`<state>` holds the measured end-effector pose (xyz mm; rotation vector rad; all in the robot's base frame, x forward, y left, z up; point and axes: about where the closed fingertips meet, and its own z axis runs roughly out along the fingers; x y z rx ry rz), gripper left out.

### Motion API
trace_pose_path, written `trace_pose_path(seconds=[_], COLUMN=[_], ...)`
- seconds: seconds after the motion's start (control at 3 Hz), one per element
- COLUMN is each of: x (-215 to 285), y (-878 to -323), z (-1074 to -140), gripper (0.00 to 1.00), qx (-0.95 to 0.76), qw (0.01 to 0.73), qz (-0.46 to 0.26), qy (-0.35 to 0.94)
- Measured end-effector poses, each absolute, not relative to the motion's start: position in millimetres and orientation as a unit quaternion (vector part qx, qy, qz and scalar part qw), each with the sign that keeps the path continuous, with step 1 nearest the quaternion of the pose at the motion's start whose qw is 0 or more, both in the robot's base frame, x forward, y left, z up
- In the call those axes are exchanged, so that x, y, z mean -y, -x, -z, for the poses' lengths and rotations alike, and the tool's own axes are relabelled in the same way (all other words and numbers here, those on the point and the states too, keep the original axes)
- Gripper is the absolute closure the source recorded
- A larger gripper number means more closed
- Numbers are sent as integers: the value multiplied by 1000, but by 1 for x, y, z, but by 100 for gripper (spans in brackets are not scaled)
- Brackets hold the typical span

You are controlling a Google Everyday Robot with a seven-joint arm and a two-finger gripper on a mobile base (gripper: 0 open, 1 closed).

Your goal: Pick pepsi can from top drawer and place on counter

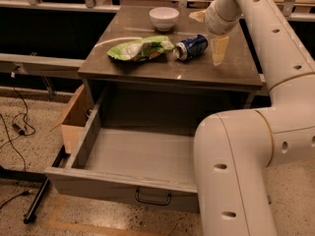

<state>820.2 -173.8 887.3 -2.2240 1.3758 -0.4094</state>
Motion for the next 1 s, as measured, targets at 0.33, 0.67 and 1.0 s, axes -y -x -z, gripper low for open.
trace_pose_path(seconds=[0.33, 0.67, 1.0], x=[205, 262, 265], y=[-812, -797, -796], z=[-897, -913, -911], gripper=[0, 0, 0], qx=[-519, -559, -561], qw=[242, 247, 246], qz=[163, 181, 181], qy=[804, 771, 769])
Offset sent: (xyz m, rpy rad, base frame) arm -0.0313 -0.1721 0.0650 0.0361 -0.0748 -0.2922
